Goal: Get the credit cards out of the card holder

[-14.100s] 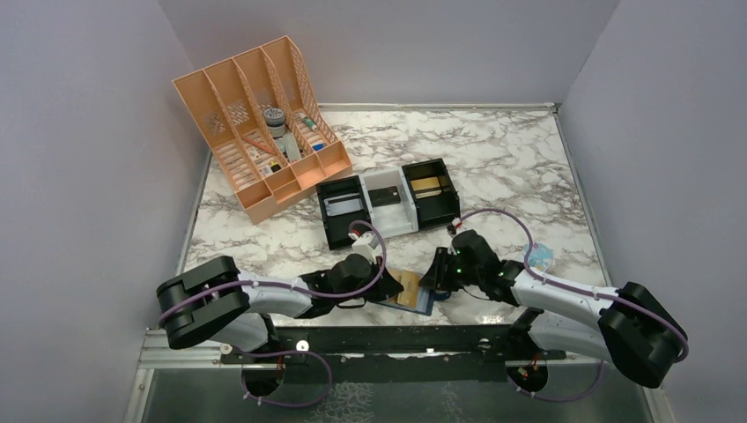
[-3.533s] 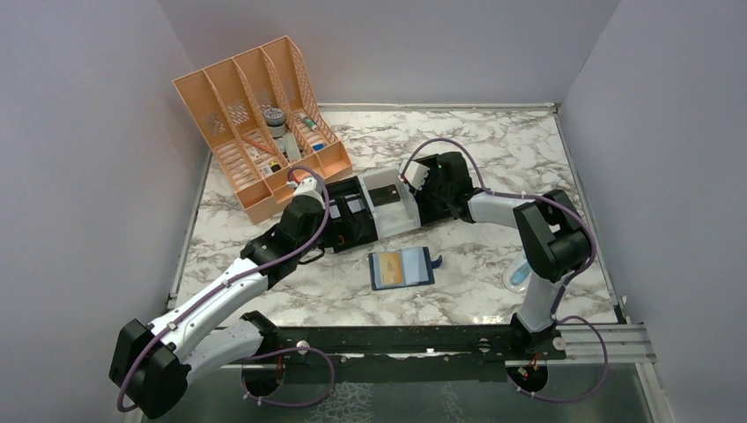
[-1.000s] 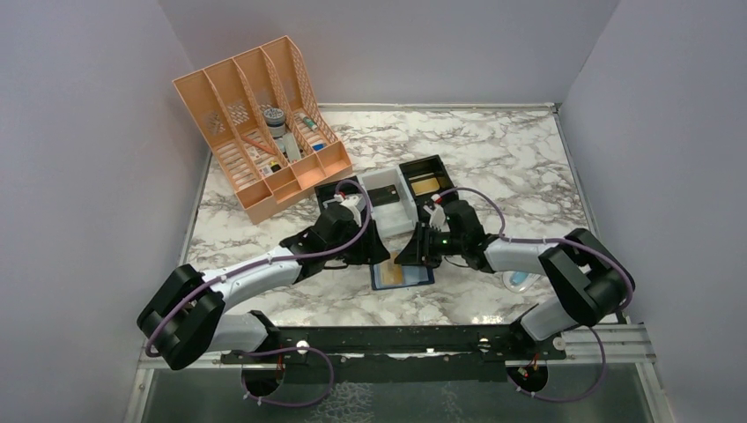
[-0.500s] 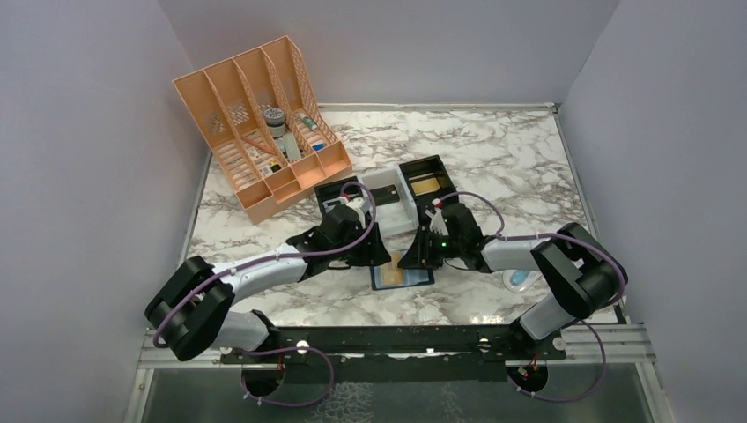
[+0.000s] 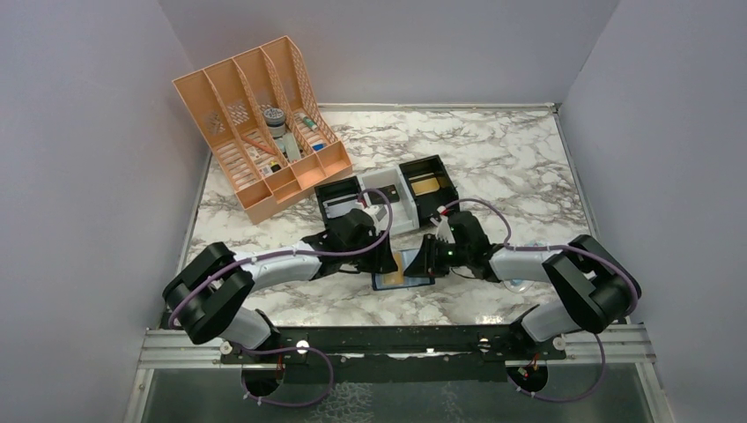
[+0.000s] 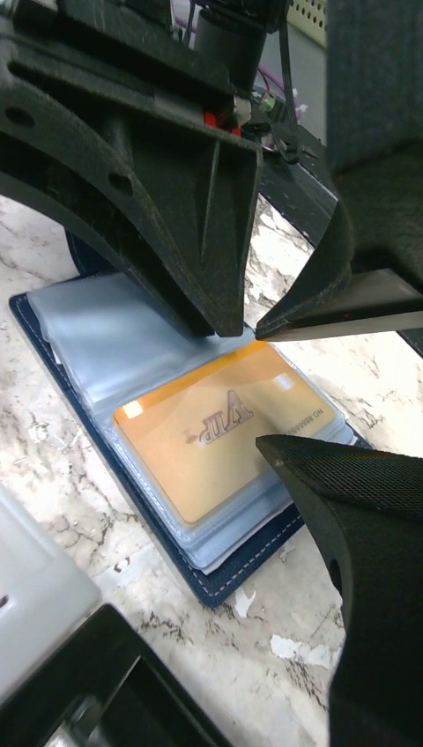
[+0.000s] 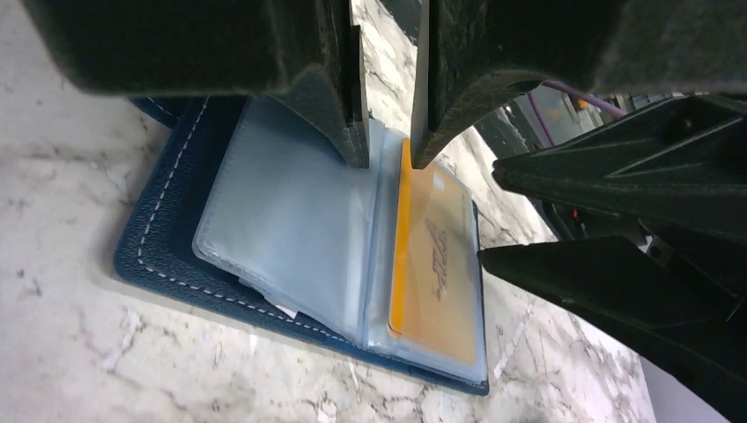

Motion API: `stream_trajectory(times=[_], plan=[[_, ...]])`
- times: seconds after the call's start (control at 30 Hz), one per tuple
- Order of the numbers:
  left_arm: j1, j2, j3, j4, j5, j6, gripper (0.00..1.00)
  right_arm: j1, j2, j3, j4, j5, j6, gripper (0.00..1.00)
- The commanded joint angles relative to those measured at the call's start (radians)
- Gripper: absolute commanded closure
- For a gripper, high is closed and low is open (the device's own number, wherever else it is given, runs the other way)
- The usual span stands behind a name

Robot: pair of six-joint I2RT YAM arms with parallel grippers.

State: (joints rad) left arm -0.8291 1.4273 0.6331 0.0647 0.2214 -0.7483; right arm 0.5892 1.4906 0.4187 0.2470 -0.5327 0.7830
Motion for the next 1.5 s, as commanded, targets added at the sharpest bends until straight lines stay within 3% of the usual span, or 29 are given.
stream_trajectory(times=[0.0, 0.5, 0.73, 0.97, 1.47], plan=[[-0.019, 0.030, 0.021, 0.017, -0.007, 0.008, 0.55, 0.005, -0.028, -0.061, -0.113, 0.058, -0.021, 0.74], [-0.022, 0.100, 0.044, -0.012, -0.052, 0.017, 0.64, 0.006, -0.077, 0.099, -0.130, 0.049, -0.043, 0.74], [-0.022, 0.078, 0.042, -0.042, -0.081, 0.020, 0.65, 0.006, 0.022, 0.159, -0.141, 0.068, -0.042, 0.74], [-0.022, 0.042, 0.043, -0.072, -0.109, 0.043, 0.61, 0.006, 0.095, 0.102, -0.113, 0.069, -0.031, 0.74], [-0.081, 0.085, 0.050, -0.093, -0.101, 0.051, 0.64, 0.006, 0.033, -0.087, 0.001, -0.013, 0.057, 0.78]])
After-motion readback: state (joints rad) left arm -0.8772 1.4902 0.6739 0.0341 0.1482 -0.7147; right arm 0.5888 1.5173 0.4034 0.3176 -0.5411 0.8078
